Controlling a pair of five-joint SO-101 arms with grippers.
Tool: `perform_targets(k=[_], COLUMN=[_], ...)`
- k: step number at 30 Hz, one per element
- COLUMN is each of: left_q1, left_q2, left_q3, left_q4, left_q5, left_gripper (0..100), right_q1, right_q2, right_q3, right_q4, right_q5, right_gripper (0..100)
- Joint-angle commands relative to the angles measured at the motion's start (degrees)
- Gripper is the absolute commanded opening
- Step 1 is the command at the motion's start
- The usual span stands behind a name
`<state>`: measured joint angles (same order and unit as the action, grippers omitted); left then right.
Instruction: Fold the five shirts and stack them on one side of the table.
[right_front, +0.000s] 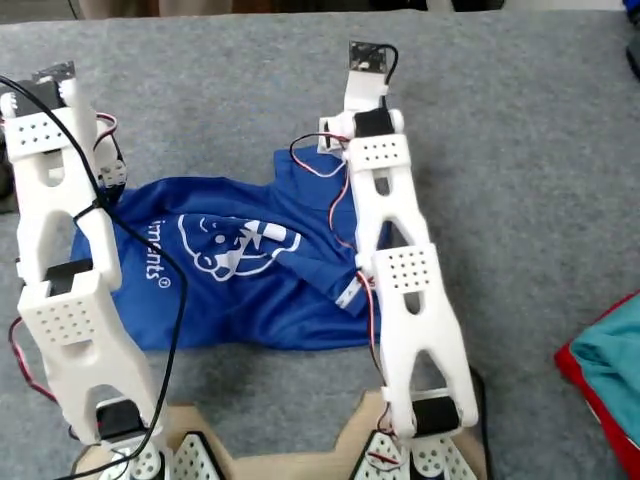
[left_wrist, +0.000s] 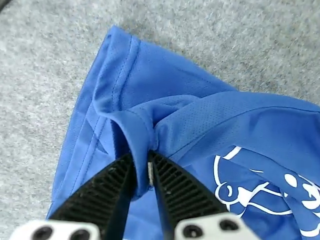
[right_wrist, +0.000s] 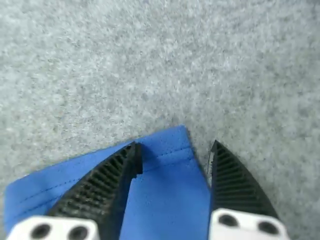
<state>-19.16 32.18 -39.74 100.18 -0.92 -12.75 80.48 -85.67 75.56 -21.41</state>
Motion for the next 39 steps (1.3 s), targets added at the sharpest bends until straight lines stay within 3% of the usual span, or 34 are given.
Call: perform_targets(k=[1, 7, 20, 31, 39], left_q1=[0.0, -0.1, 0.0, 0.2, 0.7], left_q2=[-3.5, -3.5, -3.5, -4.1, -4.2], left_q3=[-0.1, -0.1, -0.1, -1.0, -15.3], left_q4=[-0.3, -0.3, -0.3, -2.3, 0.5], left_q5=[-0.2, -0.2, -0.2, 4.4, 7.4], left_gripper=[2, 2, 2, 2, 2], right_q1=[0.7, 0.9, 2.9, 4.5, 5.6], right_q2=[0.2, 0.4, -1.0, -17.7, -33.1], right_q3=[-2.7, -2.6, -4.4, -8.6, -8.6], right_q4=[0.0, -1.7, -0.4, 8.6, 12.9], right_q5=[0.1, 0.1, 0.1, -1.1, -0.8], right_gripper=[20.2, 0.4, 0.5, 0.5, 0.5])
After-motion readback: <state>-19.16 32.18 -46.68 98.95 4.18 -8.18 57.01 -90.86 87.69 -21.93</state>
